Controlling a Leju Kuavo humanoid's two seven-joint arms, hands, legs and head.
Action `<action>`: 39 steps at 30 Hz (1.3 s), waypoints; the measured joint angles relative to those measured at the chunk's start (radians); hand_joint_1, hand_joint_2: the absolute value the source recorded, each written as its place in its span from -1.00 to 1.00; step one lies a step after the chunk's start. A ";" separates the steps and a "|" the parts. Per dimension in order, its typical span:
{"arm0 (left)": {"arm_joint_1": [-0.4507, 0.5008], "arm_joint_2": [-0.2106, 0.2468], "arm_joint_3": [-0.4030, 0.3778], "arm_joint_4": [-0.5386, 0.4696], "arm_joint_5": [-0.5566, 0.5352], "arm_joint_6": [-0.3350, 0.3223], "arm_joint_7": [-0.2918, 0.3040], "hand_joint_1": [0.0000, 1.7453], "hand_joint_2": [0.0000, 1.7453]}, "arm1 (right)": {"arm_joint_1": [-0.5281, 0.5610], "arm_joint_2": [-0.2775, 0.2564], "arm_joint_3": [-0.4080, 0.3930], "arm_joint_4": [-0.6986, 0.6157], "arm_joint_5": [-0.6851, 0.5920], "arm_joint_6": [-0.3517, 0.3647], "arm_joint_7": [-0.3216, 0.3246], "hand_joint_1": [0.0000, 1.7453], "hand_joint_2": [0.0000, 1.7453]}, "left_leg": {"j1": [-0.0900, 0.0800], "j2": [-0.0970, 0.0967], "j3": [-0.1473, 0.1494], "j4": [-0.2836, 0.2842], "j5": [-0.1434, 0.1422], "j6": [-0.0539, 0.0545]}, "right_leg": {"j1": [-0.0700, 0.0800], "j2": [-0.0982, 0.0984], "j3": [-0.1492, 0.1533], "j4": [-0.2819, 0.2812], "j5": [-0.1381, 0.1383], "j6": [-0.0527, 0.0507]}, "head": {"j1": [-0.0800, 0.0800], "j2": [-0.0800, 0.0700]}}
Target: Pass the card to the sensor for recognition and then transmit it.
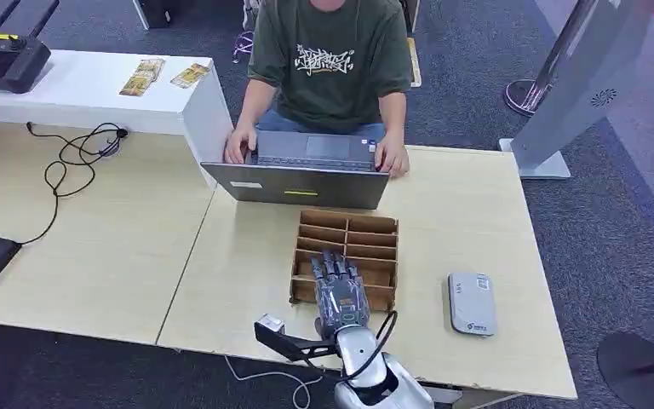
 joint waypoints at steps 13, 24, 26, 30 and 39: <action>-0.001 -0.002 0.000 0.003 -0.006 -0.005 0.002 -1.00 -1.00 | 0.012 -0.003 -0.006 -0.038 -0.010 -0.075 -0.039 -1.00 1.00 | 0.000 0.000 0.000 0.000 0.000 0.000 | 0.000 0.000 0.000 0.000 0.000 0.000 | 0.000 0.000; -0.001 -0.002 0.000 0.003 -0.008 -0.008 0.002 -1.00 -1.00 | 0.019 -0.003 -0.016 -0.105 -0.018 -0.075 -0.072 -1.00 1.00 | 0.000 0.000 0.000 0.000 0.000 0.000 | 0.000 0.000 0.000 0.000 0.000 0.000 | 0.000 0.000; -0.001 -0.002 0.000 0.003 -0.008 -0.008 0.002 -1.00 -1.00 | 0.019 -0.003 -0.016 -0.105 -0.018 -0.075 -0.073 -1.00 1.00 | 0.000 0.000 0.000 0.000 0.000 0.000 | 0.000 0.000 0.000 0.000 0.000 0.000 | 0.000 0.000; -0.002 -0.002 0.000 0.003 -0.008 -0.008 0.003 -1.00 -1.00 | 0.018 -0.003 -0.016 -0.105 -0.019 -0.074 -0.075 -1.00 1.00 | 0.000 0.000 0.000 0.000 0.000 0.000 | 0.000 0.000 0.000 0.000 0.000 0.000 | 0.000 0.000; -0.003 -0.002 0.000 0.003 -0.017 -0.006 0.003 -1.00 -1.00 | 0.014 0.002 -0.016 -0.041 -0.004 -0.115 -0.073 -1.00 1.00 | 0.000 0.000 -0.001 0.000 0.000 0.000 | 0.000 0.000 0.000 0.000 0.000 0.000 | 0.000 0.000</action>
